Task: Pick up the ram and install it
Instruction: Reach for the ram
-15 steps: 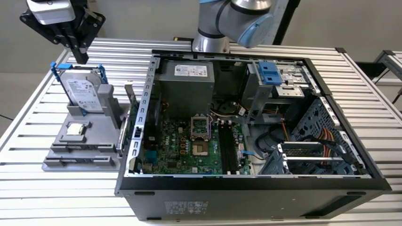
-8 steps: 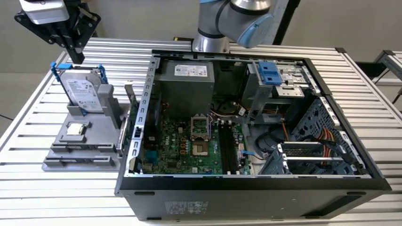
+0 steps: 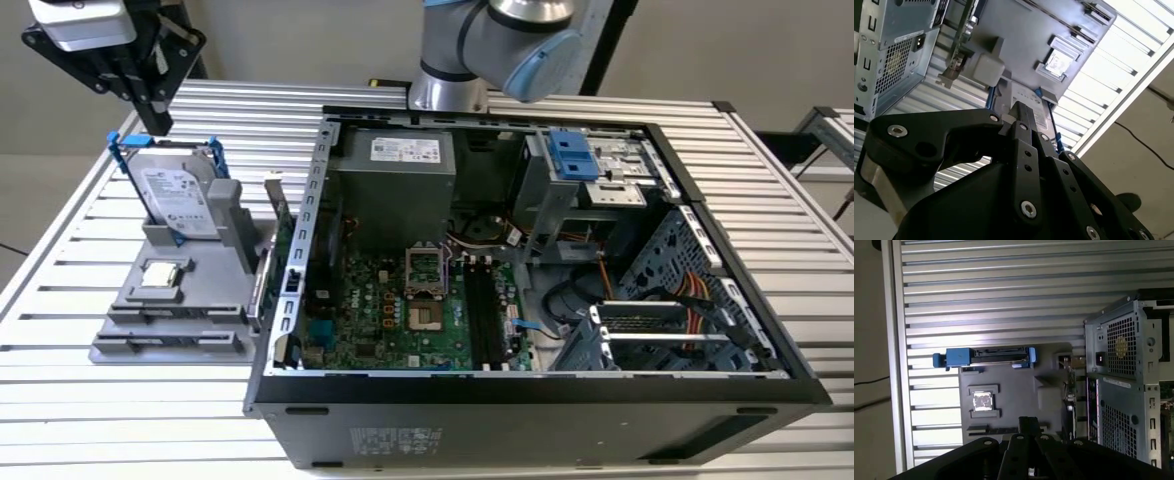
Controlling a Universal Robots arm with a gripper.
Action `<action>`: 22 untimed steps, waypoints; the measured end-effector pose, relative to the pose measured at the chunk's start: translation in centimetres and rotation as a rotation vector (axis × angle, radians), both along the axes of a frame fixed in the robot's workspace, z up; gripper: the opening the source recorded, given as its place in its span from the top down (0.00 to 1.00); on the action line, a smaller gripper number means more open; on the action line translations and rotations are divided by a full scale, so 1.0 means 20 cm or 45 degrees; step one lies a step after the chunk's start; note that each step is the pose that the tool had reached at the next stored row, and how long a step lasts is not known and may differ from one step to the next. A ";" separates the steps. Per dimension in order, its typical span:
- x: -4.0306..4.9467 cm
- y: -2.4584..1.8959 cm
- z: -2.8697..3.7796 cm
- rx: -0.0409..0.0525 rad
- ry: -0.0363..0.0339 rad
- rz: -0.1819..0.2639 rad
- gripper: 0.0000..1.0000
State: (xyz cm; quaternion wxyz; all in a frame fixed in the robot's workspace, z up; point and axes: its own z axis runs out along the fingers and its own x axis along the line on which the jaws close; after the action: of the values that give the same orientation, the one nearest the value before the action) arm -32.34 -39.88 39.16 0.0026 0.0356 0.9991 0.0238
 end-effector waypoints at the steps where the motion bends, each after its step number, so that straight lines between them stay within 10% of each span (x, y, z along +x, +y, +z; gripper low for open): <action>1: -0.004 0.000 0.000 0.000 0.0001 0.000 1.00; 22: -0.071 0.000 0.000 0.000 0.0000 0.005 1.00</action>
State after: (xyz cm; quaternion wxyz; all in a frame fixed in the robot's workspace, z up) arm -33.75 -39.88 39.16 0.0025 0.0338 0.9991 0.0238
